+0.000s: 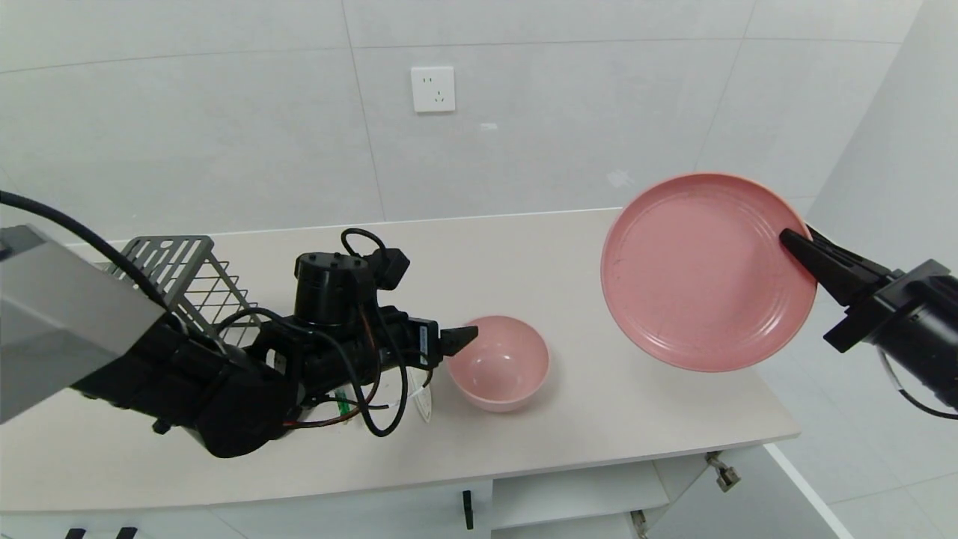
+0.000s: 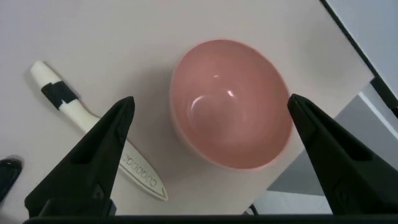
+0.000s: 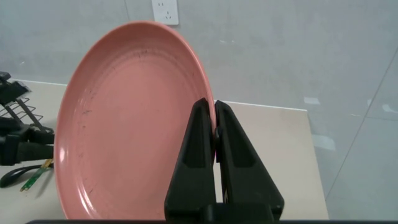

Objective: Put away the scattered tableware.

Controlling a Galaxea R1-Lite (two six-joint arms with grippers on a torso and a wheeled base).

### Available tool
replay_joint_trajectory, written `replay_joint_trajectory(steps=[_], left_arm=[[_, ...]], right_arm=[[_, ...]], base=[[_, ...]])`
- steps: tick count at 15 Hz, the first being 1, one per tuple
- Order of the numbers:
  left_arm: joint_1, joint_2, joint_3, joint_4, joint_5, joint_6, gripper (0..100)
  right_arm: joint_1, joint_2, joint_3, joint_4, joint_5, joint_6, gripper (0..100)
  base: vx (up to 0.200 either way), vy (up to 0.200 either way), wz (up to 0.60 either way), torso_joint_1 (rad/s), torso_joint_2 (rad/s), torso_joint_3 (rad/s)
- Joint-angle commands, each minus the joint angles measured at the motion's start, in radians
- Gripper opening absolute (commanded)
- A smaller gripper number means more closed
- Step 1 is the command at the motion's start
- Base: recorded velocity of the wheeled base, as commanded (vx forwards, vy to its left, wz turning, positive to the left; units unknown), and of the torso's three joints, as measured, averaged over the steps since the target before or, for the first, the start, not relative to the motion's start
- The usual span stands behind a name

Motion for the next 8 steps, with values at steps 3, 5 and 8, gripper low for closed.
replay_joint_trajectory(steps=[3, 5, 8], left_arm=[[0.004, 0.099, -0.040, 0.002, -0.002, -0.001, 100], [0.004, 0.150, -0.057, -0.001, -0.007, -0.003, 100], [-0.002, 0.174, -0.085, 0.002, -0.007, -0.003, 100]], right_arm=[[0.000, 0.008, -0.005, 0.000, 0.000, -0.002, 0], [0.002, 0.019, -0.005, 0.000, 0.000, -0.002, 0], [0.002, 0.028, -0.006, 0.000, 0.000, -0.009, 0]], base=[[0.000, 0.000, 0.00, 0.000, 0.00, 0.000], [0.000, 0.000, 0.00, 0.000, 0.00, 0.000], [0.000, 0.000, 0.00, 0.000, 0.00, 0.000]])
